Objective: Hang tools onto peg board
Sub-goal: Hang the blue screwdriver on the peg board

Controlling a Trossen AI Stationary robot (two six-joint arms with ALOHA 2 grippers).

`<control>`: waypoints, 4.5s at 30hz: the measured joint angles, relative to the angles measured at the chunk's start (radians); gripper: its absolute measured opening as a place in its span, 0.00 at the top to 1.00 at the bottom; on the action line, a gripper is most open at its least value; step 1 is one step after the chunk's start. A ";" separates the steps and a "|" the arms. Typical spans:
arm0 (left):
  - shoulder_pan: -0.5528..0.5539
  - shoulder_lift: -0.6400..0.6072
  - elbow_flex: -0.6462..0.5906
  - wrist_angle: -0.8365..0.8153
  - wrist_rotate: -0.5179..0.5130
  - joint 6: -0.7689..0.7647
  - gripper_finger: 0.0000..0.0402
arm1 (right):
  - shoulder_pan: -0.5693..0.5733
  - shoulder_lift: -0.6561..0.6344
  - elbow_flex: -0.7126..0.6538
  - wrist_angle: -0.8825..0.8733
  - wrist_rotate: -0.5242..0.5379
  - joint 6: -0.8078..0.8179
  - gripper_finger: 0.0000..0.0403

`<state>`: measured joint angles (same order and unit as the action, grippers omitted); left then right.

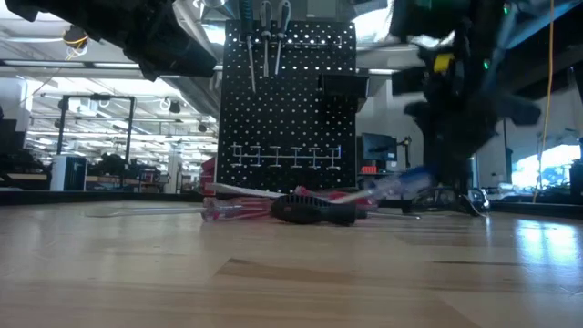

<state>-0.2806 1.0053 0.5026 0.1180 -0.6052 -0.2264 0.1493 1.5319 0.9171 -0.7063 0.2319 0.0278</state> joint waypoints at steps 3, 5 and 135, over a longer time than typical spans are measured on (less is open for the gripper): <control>0.000 0.000 0.000 0.001 0.000 -0.001 0.64 | 0.000 -0.023 0.026 0.010 0.000 -0.002 0.68; 0.000 0.002 0.000 0.012 0.000 -0.001 0.64 | 0.000 -0.025 0.038 0.013 0.000 -0.002 0.68; 0.076 0.385 0.276 0.962 0.325 0.475 0.70 | -0.007 0.233 0.104 1.567 -0.030 -0.219 0.96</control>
<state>-0.2043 1.3906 0.7784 1.0804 -0.2802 0.2487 0.1423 1.7654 1.0214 0.8611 0.2019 -0.1914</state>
